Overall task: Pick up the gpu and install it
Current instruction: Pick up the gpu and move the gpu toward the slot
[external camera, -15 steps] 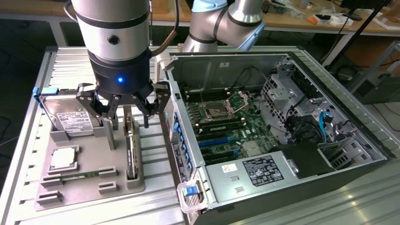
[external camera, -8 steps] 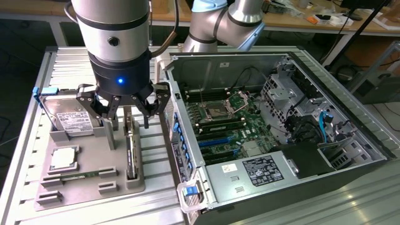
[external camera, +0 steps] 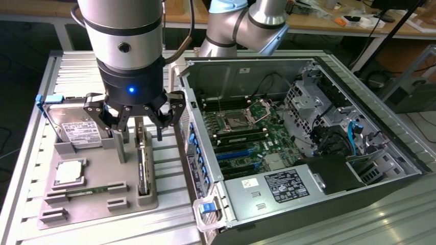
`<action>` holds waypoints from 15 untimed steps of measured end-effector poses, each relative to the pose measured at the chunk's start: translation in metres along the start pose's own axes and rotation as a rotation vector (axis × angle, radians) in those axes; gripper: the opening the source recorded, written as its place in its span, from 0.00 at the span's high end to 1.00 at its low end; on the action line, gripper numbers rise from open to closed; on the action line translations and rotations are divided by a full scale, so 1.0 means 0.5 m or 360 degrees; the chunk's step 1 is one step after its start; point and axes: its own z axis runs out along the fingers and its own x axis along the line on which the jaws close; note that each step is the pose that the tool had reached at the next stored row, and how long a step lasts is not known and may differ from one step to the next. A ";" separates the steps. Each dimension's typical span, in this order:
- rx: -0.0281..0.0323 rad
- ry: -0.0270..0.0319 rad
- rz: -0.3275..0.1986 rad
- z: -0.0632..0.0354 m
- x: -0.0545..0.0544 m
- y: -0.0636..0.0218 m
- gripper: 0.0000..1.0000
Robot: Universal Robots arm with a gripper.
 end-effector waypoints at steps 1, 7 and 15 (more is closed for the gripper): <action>-0.00001 0.00000 0.0000 0.001 0.000 0.000 0.40; 0.00000 0.00001 0.0000 0.003 0.000 0.000 0.40; 0.00000 0.00001 0.0000 0.007 0.000 0.000 0.40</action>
